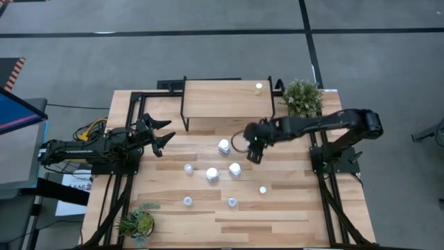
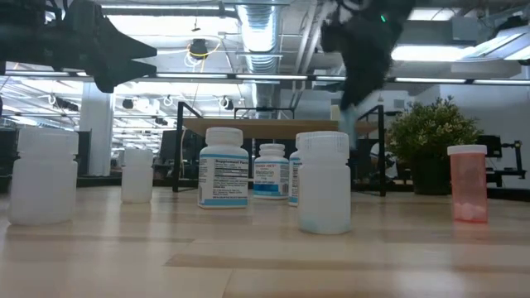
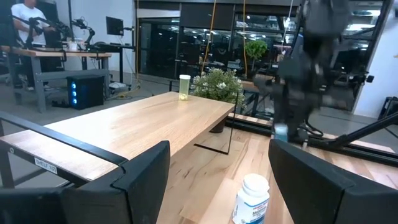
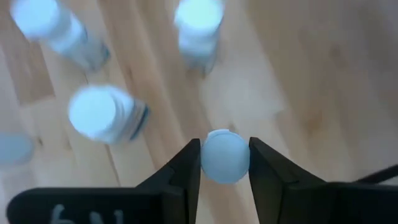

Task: Pick and place medicine bottles onto shelf by color
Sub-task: Put the blue medicine bottle on the shelf

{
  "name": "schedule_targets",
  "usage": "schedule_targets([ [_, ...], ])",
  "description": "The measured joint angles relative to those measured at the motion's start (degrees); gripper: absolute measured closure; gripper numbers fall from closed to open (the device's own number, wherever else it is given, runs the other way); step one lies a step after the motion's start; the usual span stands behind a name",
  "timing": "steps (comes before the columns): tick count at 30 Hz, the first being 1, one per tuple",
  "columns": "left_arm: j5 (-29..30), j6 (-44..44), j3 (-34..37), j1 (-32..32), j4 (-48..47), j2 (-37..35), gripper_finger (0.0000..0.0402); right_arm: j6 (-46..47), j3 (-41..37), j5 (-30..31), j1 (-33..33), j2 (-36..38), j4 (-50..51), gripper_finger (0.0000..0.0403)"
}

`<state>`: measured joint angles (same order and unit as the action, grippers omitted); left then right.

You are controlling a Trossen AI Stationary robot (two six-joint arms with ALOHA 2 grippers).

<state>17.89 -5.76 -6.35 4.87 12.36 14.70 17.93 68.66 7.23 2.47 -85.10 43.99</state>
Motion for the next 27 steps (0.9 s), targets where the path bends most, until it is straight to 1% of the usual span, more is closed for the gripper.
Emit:
schedule_targets([
  [5, 0.0, 0.0, 0.0, 0.0, 0.0, 0.0, 0.0141, -4.7, 11.1, 0.1, 5.0, 0.0, 7.7, 0.0281],
  [8, 0.0, 0.0, 0.0, 0.0, 0.0, 0.0, 0.0141, -7.9, 15.6, 0.2, 8.9, 0.1, 10.0, 0.0281],
  [10, 0.0, 0.0, 0.0, 0.0, 0.0, 0.0, 0.0141, -9.9, 17.3, 0.4, 11.5, 0.1, 10.9, 0.0281],
  [13, 0.0, 0.0, 0.0, 0.0, 0.0, 0.0, 0.0141, -12.2, 17.7, 0.4, 15.3, 0.1, 11.5, 0.0281],
  [19, 0.0, 0.0, 0.0, 0.0, 0.0, 0.0, 0.0141, -12.6, 17.7, 0.6, 22.2, -0.5, 11.5, 0.0281],
  [27, 0.0, 0.6, 0.0, 0.0, 0.0, 0.0, 0.0141, -15.8, 17.7, 0.6, 27.5, -0.5, 12.3, 0.0281],
])
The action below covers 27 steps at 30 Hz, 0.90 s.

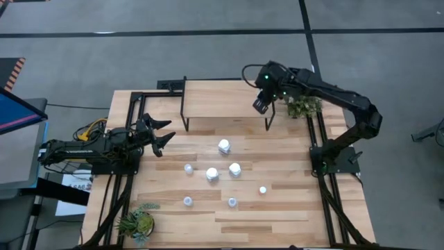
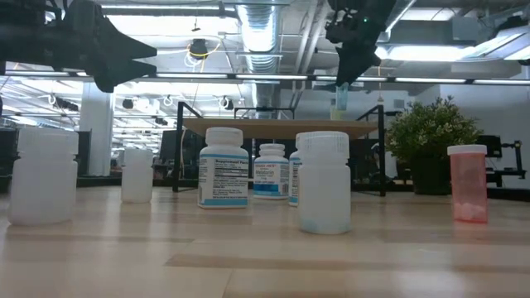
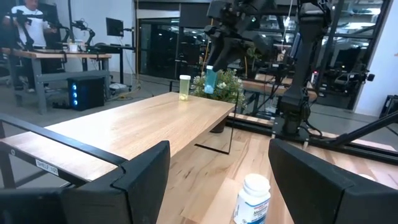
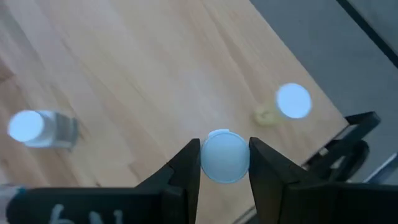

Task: Pick and place medicine bottles onto shelf by color
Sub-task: Put the blue medicine bottle on the shelf

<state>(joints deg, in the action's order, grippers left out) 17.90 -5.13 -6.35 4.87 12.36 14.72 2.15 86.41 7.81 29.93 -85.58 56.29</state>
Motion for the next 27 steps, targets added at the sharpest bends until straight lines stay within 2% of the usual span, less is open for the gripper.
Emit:
schedule_targets([
  [9, 0.0, 0.0, 0.0, 0.0, 0.0, 0.0, 0.0141, -5.4, -0.5, -1.6, 0.7, 0.0, 0.0, 0.0281],
  [15, 0.0, 0.0, 0.0, 0.0, 0.0, 0.0, 0.0141, -3.6, -0.5, -2.0, 2.0, -0.1, -0.6, 0.0281],
  [20, -0.1, 0.0, 0.0, 0.0, 0.3, 0.0, 0.0141, -3.6, -0.7, -1.9, 2.3, -2.8, 0.1, 0.0281],
  [27, -0.6, 0.0, 0.0, 0.0, 0.4, -0.1, 0.0141, -3.7, -0.5, -1.3, 2.5, -4.0, -3.2, 0.0281],
])
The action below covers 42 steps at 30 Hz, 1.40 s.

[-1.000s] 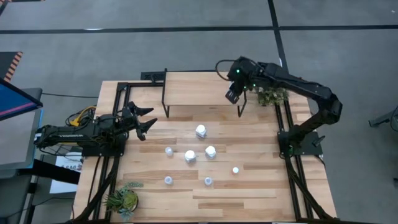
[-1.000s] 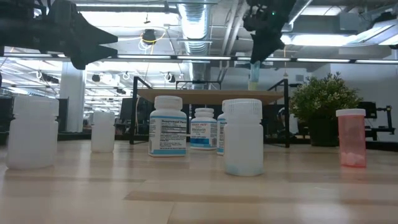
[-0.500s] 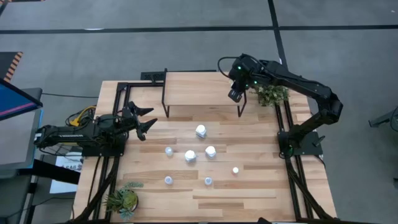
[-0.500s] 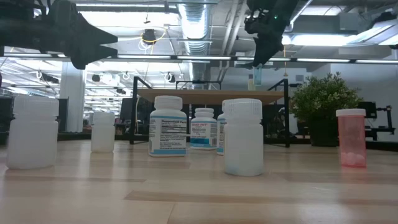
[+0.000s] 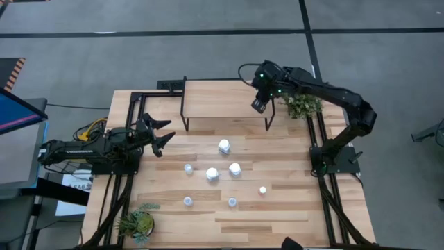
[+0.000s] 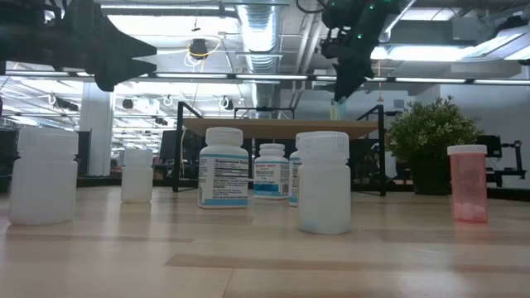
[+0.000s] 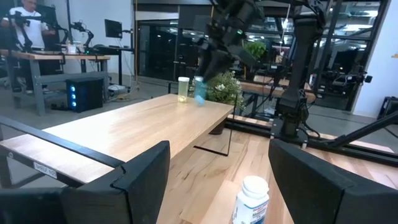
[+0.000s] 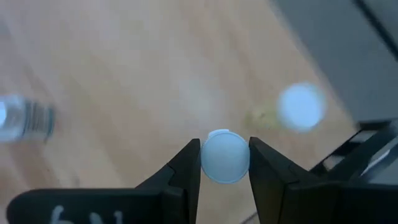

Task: Pick and place medicine bottles onto shelf by color
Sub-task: Put the blue medicine bottle on the shelf, then put the red medicine bottle on the shelf

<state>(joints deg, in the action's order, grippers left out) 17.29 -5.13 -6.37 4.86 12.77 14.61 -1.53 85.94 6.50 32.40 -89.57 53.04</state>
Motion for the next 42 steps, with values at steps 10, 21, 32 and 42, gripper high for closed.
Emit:
schedule_targets([
  [10, -0.2, 0.9, 0.0, 0.0, 0.0, 0.0, 0.0141, 0.5, -0.1, 0.1, 0.7, 0.1, 0.9, 0.028],
  [21, -0.3, 1.1, 0.0, 0.0, 0.0, 0.0, 0.0141, 0.6, -0.1, -0.1, 0.6, 0.1, 1.0, 0.0216],
  [32, -0.2, 1.0, 0.0, 0.0, 0.0, 0.0, 0.0141, 1.7, 1.6, -0.2, 0.6, 0.1, 1.6, 0.0177],
  [42, -0.2, 1.0, 0.0, 0.0, 0.0, 0.0, 0.0141, 5.0, 13.8, -0.7, -1.1, 0.2, 12.3, 0.0179],
])
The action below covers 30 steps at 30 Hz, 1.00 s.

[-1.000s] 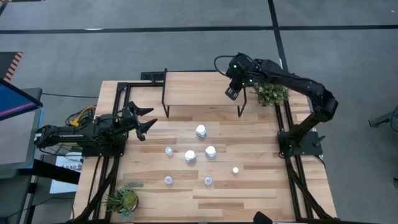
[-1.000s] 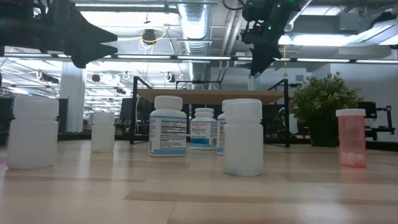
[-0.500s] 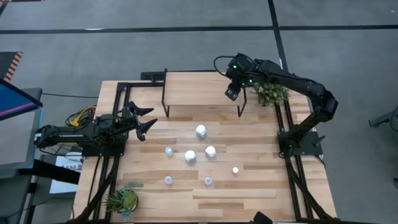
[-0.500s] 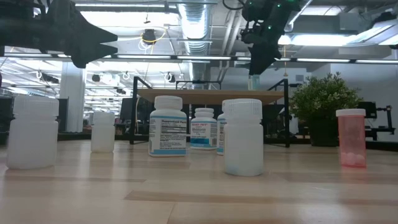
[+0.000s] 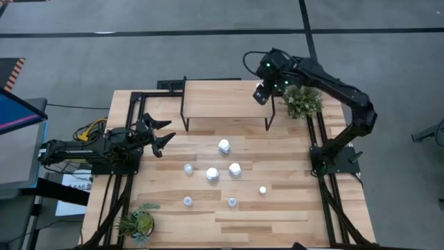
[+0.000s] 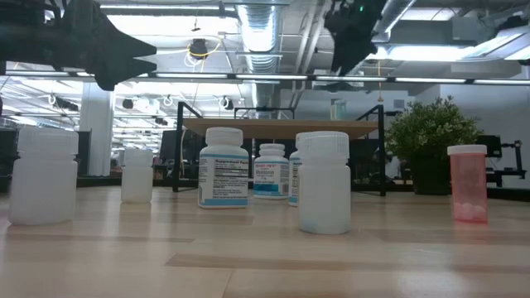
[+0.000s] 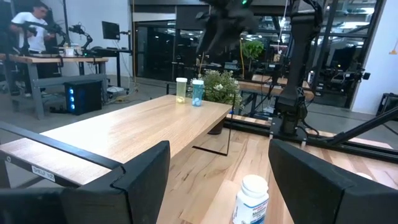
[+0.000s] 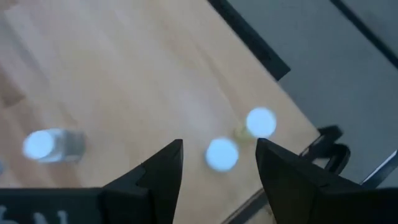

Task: Pick and place medicine bottles onto shelf by color
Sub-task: Put the red medicine bottle on the shelf

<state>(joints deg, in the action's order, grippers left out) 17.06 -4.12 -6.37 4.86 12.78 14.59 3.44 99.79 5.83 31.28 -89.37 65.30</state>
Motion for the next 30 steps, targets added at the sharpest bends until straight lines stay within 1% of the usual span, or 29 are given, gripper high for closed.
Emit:
schedule_targets([
  [4, 0.0, 0.0, 0.0, 0.0, 0.0, 0.0, 0.0141, 2.0, 2.8, -0.8, -3.4, 1.0, 8.1, 0.018],
  [8, 0.0, 0.1, 0.0, 0.0, 0.0, 0.0, 0.0141, 5.4, 2.8, -1.2, -8.7, 3.4, 16.1, 0.018],
  [10, 0.0, 0.0, 0.0, 0.0, 0.0, 0.0, 0.0141, 7.4, 1.5, -1.2, -11.8, 5.4, 18.3, 0.0181],
  [14, 0.0, 0.0, 0.0, 0.0, 0.0, 0.0, 0.0141, 15.3, -4.7, -1.2, -19.8, 12.7, 18.2, 0.0185],
  [18, 0.0, 0.0, 0.0, 0.0, 0.0, 0.0, 0.0141, 29.4, -13.3, 0.2, -30.7, 20.8, 16.7, 0.0186],
  [21, 0.0, 0.0, 0.0, 0.0, 0.0, 0.0, 0.0141, 39.1, -20.0, 1.0, -39.8, 25.4, 13.7, 0.0186],
  [26, 0.0, -0.2, 0.0, 0.0, 0.0, 0.0, 0.0141, 52.8, -29.6, 4.0, -54.1, 29.6, 9.1, 0.0191],
  [30, 0.0, -0.2, 0.0, 0.0, -0.1, 0.0, 0.0141, 58.5, -35.9, 5.2, -62.7, 29.8, 3.7, 0.0193],
])
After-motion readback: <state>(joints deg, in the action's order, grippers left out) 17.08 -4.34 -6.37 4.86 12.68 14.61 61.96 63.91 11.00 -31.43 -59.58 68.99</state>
